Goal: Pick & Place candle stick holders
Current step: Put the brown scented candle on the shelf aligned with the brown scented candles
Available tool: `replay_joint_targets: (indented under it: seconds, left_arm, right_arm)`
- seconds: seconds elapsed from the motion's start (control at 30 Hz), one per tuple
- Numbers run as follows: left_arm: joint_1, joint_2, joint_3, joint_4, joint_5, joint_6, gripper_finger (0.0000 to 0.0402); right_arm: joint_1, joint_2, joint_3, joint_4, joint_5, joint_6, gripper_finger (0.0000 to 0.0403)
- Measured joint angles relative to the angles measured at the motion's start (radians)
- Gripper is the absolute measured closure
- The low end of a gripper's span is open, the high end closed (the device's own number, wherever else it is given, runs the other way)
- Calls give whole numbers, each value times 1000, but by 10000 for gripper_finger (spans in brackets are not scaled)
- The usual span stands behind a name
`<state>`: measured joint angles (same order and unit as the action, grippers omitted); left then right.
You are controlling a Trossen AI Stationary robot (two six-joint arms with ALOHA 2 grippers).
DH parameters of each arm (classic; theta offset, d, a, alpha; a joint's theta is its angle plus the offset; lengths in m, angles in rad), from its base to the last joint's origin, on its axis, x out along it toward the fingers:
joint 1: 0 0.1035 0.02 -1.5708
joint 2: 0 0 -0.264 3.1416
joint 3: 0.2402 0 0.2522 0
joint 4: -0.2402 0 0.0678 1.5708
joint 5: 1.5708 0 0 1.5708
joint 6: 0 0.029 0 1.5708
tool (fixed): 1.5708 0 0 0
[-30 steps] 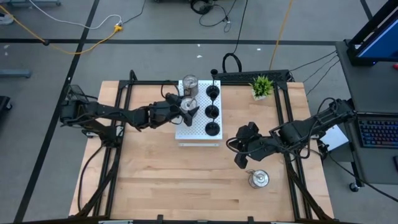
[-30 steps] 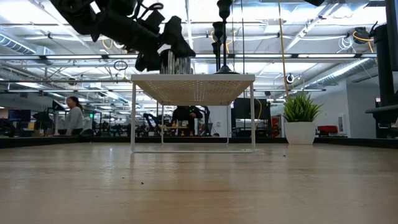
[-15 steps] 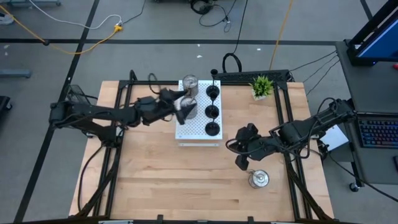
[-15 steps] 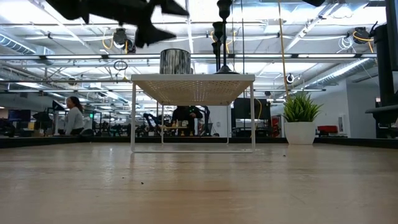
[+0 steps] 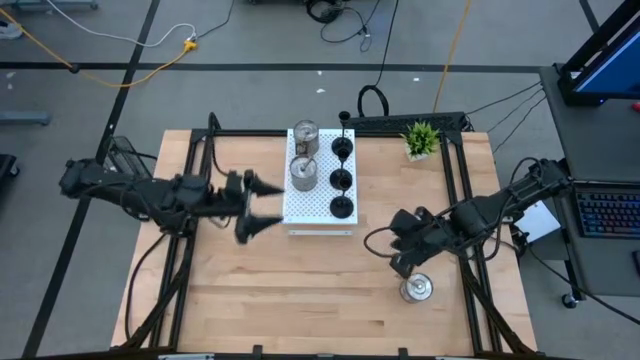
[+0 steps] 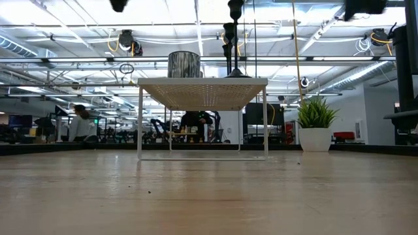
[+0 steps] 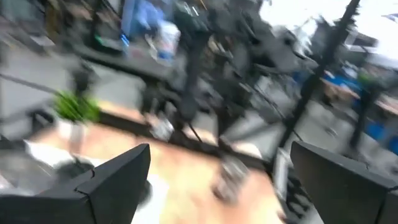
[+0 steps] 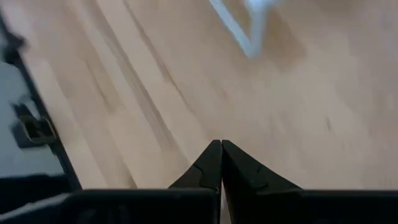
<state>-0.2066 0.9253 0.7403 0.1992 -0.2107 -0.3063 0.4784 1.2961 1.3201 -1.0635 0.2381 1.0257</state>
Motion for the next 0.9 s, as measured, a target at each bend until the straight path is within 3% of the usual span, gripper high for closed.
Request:
replay_joint_targets:
  seconds: [0.2, 0.47, 0.7, 0.9]
  left_arm:
    - [-171, -5, 0, -136, -16, -137, 7]
    - [-321, 85, 0, -172, -40, -277, 7]
    - [-380, 183, 0, -172, -79, -355, 7]
    - [-382, 260, 0, -141, -65, -414, 7]
  right_arm:
    - [73, 0, 0, -173, -101, 229, 403]
    - [232, 0, 0, -326, -216, 545, 403]
    - [365, 0, 0, -364, -216, 759, 403]
    - [443, 0, -5, -364, -214, 844, 402]
